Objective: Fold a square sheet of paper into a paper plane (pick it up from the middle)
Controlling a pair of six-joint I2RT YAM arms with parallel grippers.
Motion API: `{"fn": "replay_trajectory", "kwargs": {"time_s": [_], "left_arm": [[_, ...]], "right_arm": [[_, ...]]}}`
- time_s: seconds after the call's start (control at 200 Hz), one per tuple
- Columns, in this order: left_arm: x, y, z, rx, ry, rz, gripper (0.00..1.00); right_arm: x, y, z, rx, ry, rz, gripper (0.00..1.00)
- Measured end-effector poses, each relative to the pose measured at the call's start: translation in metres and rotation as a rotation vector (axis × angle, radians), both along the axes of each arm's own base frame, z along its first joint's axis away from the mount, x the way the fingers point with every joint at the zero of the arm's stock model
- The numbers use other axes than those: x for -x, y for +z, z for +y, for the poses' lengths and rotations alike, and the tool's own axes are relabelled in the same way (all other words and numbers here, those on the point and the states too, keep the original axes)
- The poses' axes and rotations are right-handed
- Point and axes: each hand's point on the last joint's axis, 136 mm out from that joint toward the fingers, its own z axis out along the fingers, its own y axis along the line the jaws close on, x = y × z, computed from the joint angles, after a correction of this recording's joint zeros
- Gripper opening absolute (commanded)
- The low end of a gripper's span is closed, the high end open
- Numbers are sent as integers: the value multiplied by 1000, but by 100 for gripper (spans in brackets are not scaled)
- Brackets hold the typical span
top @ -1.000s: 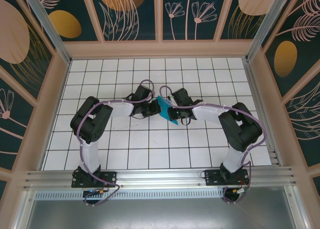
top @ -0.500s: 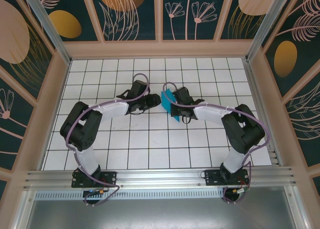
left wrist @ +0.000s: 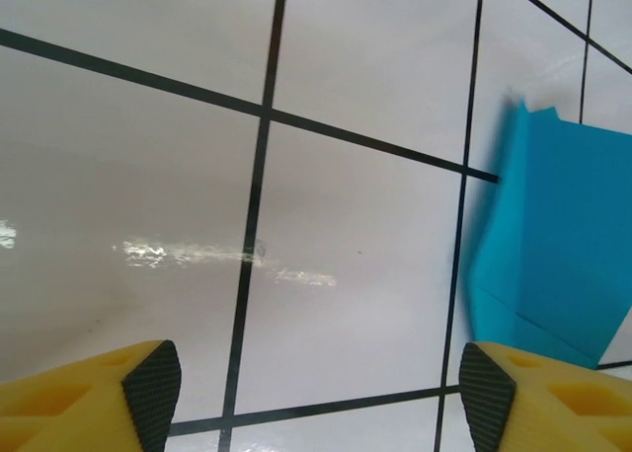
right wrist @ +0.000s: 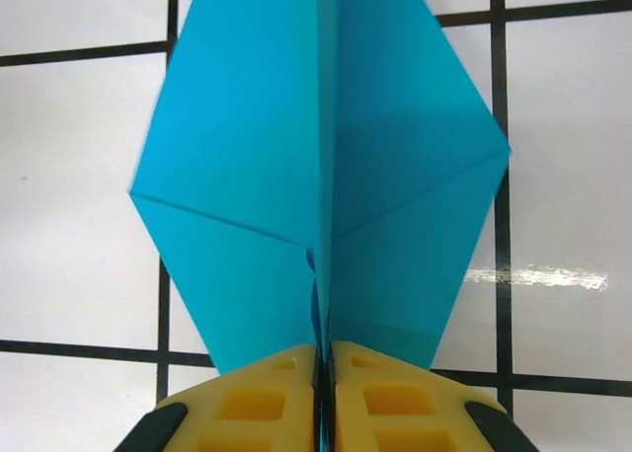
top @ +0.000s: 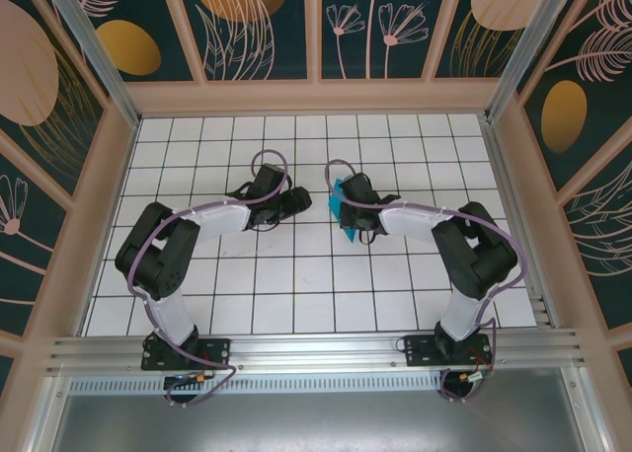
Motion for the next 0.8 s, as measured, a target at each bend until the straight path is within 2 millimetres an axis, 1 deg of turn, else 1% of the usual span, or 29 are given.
{"fn": "replay_trajectory", "kwargs": {"time_s": [0.215, 0.455, 0.575, 0.666, 0.796], "left_arm": [[1, -3, 7, -29, 14, -6, 89], [-1, 5, 11, -41, 27, -34, 98], [-3, 10, 14, -52, 39, -51, 98], [-4, 12, 17, -61, 49, -59, 98], [-3, 11, 20, -77, 59, -57, 99]], "right_arm": [[0, -9, 0, 17, 1, 25, 17], [-4, -9, 4, 12, 4, 27, 17], [-5, -13, 5, 17, 3, 35, 13], [-5, -14, 5, 20, 4, 38, 13], [-9, -15, 8, 21, 3, 38, 13]]}}
